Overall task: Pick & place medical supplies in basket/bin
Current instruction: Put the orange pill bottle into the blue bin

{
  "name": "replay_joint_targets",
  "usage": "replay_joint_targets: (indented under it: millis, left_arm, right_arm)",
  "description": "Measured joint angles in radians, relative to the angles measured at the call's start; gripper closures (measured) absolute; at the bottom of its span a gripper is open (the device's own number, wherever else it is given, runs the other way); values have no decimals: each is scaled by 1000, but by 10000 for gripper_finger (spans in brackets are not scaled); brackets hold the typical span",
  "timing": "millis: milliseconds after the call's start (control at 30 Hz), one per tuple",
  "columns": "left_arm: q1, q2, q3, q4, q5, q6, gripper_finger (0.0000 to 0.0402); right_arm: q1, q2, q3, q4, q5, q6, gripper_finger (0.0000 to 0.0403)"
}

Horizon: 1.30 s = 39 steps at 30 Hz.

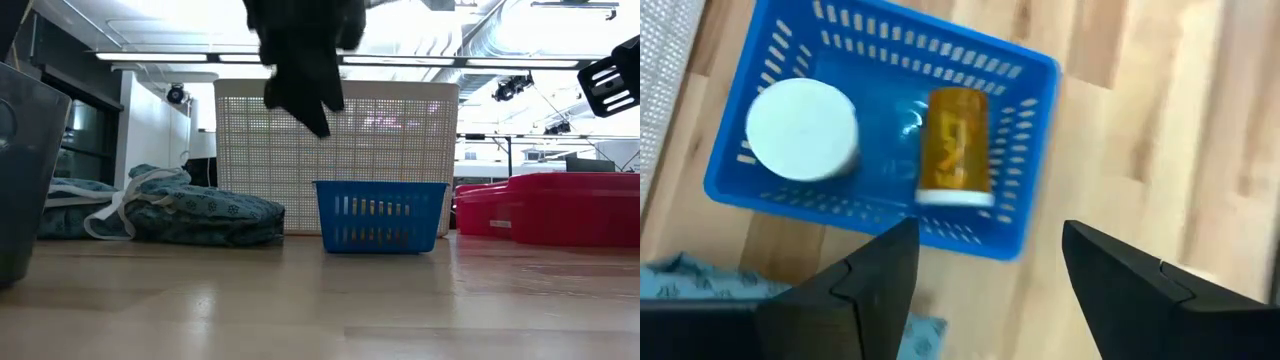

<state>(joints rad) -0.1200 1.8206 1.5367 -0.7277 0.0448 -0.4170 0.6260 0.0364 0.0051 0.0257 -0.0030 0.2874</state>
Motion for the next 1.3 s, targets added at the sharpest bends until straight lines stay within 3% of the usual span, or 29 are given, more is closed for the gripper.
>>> replay_joint_targets:
  millis: [267, 533, 733, 1300]
  left_arm:
    - [-80, -55, 19, -81, -81, -61, 164]
    - [-141, -64, 18, -109, -100, -113, 164]
    - [-148, -64, 11, -191, -137, -219, 164]
    - [-158, -110, -49, -211, -183, -285, 163]
  right_arm:
    - [0, 0, 0, 0, 0, 0, 177]
    - [0, 0, 0, 0, 0, 0, 177]
    - [0, 0, 0, 0, 0, 0, 177]
    - [0, 0, 0, 0, 0, 0, 177]
